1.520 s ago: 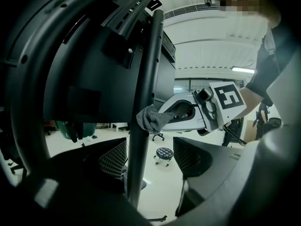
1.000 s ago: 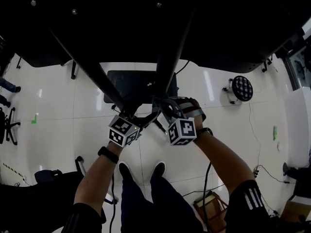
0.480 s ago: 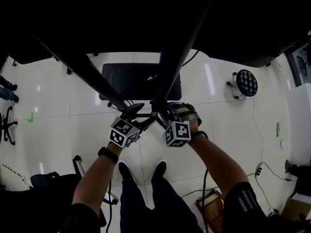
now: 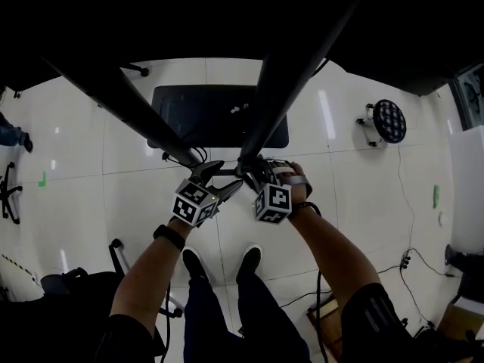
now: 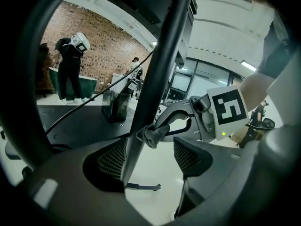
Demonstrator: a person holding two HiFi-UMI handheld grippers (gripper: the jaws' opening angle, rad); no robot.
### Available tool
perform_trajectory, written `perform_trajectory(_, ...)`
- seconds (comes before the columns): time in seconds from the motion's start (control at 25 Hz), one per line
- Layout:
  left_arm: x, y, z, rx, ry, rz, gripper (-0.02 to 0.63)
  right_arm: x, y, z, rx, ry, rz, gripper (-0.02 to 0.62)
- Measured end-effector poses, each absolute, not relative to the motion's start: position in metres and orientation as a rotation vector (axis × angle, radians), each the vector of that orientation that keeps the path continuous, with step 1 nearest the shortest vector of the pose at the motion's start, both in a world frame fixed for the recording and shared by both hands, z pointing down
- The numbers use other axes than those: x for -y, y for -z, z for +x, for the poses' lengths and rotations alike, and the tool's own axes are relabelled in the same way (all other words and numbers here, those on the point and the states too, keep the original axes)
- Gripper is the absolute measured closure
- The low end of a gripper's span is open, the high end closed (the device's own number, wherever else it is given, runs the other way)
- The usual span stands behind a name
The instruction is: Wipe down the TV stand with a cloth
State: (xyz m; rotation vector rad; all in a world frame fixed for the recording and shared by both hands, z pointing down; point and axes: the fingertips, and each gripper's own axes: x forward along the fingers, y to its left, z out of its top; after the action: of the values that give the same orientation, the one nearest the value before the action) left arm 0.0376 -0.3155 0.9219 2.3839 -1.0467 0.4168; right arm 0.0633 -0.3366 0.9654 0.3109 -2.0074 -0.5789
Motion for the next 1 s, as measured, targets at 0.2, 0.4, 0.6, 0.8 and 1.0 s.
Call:
perform_trajectory(0.2, 0.313, -0.927, 0.034, 1.035, -0.421, 2.378, 0.264, 0.335, -0.983, 0.069, 1.994, 0.477, 0.312, 0.560)
perform_trajectory(0.4, 0.303, -0.892, 0.028, 1.023, -0.385, 2.413, 0.264, 0.314, -0.940, 0.058, 2.113, 0.370, 0.380, 0.558)
perform_trajectory(0.6, 0.276, -0.813, 0.018, 1.022, -0.304, 2.511, 0.268, 0.276, -0.847, 0.032, 2.295, 0.217, 0.524, 0.557)
perform_trajectory(0.8, 0.240, -0.726, 0.004, 1.038, -0.307, 2.644, 0.287, 0.244, -0.767, 0.015, 2.367, 0.233, 0.579, 0.558)
perform_trajectory(1.0, 0.205, -0.628, -0.012, 1.053, -0.229, 2.792, 0.296, 0.218, -0.663, 0.013, 2.471, 0.199, 0.687, 0.558)
